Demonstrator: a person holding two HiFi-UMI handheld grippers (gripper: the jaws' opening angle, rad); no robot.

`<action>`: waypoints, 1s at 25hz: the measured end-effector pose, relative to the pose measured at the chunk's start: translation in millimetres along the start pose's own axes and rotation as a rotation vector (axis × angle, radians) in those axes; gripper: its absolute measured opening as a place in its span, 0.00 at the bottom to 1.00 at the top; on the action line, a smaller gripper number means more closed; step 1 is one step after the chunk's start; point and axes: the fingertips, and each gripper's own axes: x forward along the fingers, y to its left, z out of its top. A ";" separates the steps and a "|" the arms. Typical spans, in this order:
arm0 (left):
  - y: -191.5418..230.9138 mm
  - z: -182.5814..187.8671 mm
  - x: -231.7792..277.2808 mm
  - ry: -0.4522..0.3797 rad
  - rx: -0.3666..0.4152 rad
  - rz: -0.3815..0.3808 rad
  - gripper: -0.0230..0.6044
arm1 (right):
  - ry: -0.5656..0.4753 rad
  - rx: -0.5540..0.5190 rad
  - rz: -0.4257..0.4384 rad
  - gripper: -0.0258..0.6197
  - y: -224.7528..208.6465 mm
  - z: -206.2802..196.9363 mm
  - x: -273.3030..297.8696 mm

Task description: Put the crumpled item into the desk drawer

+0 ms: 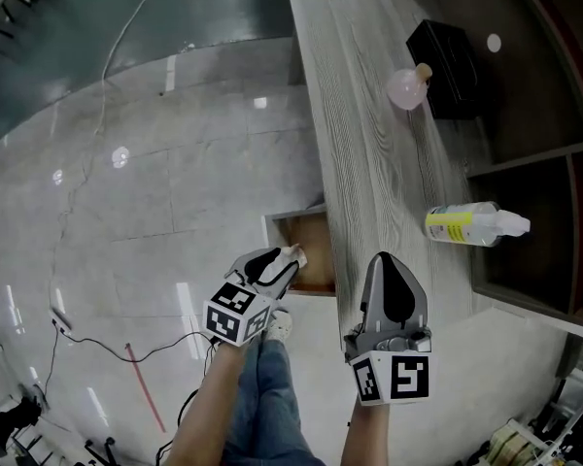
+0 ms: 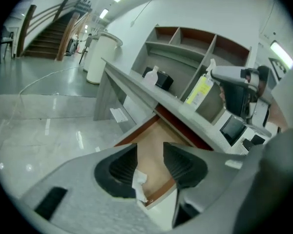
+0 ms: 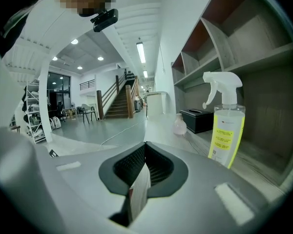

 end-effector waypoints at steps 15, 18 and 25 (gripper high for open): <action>-73.5 280.8 -195.6 -0.566 0.298 0.141 0.09 | -0.253 -0.009 0.048 0.06 26.7 194.8 -44.4; -91.5 308.0 -244.1 -0.647 0.343 0.169 0.07 | -0.303 -0.030 0.072 0.06 40.6 227.1 -60.9; -124.6 344.0 -336.2 -0.776 0.451 0.242 0.04 | -0.404 -0.069 0.087 0.06 57.7 281.5 -99.2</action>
